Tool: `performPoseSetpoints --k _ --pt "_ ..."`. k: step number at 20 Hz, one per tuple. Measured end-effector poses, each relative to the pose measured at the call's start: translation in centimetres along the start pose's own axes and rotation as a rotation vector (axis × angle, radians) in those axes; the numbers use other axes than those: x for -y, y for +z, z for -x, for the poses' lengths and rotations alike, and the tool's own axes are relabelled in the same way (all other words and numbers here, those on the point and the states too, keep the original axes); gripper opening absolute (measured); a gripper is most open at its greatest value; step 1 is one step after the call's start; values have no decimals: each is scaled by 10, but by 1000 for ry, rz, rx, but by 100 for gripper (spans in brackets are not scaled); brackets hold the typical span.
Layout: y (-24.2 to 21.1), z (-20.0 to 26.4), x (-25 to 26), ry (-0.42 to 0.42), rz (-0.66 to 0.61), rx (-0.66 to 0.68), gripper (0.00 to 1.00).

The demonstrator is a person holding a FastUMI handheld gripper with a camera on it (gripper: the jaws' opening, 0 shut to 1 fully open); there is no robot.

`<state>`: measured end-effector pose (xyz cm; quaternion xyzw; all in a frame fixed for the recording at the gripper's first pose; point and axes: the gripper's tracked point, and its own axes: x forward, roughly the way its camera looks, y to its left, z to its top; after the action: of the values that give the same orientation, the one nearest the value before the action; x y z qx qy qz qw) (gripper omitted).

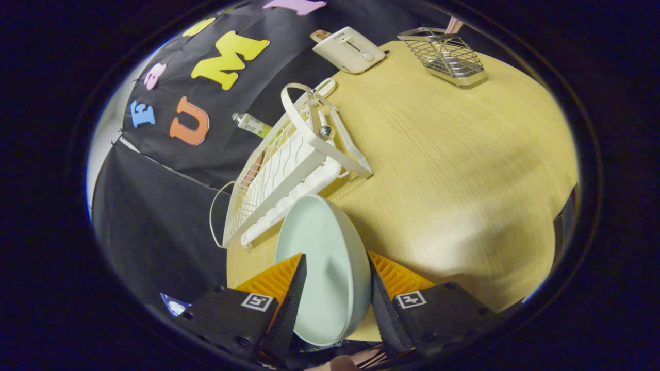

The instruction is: Take the plate from the dish rack, then take the spoon from the basket and place it into the plate.

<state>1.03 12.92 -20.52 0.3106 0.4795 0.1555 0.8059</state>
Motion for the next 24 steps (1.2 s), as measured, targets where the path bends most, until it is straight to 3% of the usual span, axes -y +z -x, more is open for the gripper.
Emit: performPoseSetpoints --k 6,9,12,17,21,24 --pt "14 32 19 -27 110 126 79" --pt "31 63 29 -60 224 240 82" --pt "70 101 50 -167 359 433 93" --pt "141 160 92 -326 468 743 94" --pt "190 169 129 -399 491 858 94" --pt "224 157 142 -403 507 875 93"
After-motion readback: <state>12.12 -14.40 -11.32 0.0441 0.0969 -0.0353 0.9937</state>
